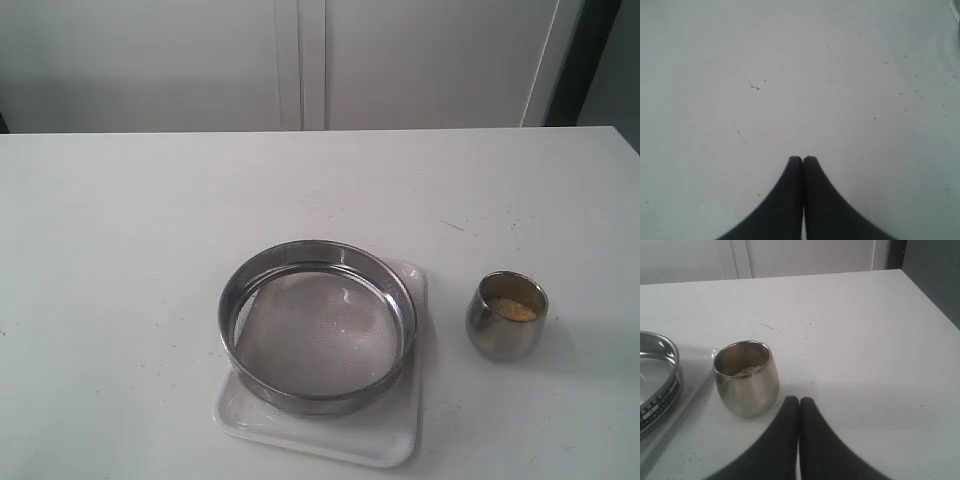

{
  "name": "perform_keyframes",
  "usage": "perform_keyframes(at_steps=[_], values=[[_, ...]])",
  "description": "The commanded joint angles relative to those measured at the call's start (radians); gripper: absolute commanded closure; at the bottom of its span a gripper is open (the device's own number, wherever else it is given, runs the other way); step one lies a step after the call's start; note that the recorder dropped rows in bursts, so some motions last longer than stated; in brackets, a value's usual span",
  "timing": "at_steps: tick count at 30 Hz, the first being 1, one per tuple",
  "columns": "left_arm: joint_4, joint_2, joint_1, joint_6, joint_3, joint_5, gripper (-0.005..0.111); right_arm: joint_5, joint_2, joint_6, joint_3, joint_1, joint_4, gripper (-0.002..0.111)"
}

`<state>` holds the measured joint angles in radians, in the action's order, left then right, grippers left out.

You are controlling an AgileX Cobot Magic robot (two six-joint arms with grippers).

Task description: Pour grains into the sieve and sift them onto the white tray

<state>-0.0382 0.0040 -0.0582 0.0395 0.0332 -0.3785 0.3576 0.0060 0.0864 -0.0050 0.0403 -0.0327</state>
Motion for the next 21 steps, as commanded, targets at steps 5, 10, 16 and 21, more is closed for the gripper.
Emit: perform_keyframes(at_steps=[5, 10, 16, 21], values=[[-0.010, -0.004, -0.002, -0.005, -0.005, 0.004, 0.107, -0.015, -0.006, -0.002, 0.005, -0.006, 0.008, 0.108], [-0.010, -0.004, -0.002, -0.005, -0.005, 0.004, 0.107, -0.015, -0.006, -0.002, 0.005, -0.006, 0.008, 0.108], [-0.010, -0.004, -0.002, -0.005, -0.005, 0.004, 0.107, -0.015, -0.006, -0.002, 0.005, -0.006, 0.008, 0.108], [-0.010, -0.004, -0.002, -0.005, -0.005, 0.004, 0.107, -0.069, -0.006, -0.002, 0.005, -0.006, 0.009, 0.108]])
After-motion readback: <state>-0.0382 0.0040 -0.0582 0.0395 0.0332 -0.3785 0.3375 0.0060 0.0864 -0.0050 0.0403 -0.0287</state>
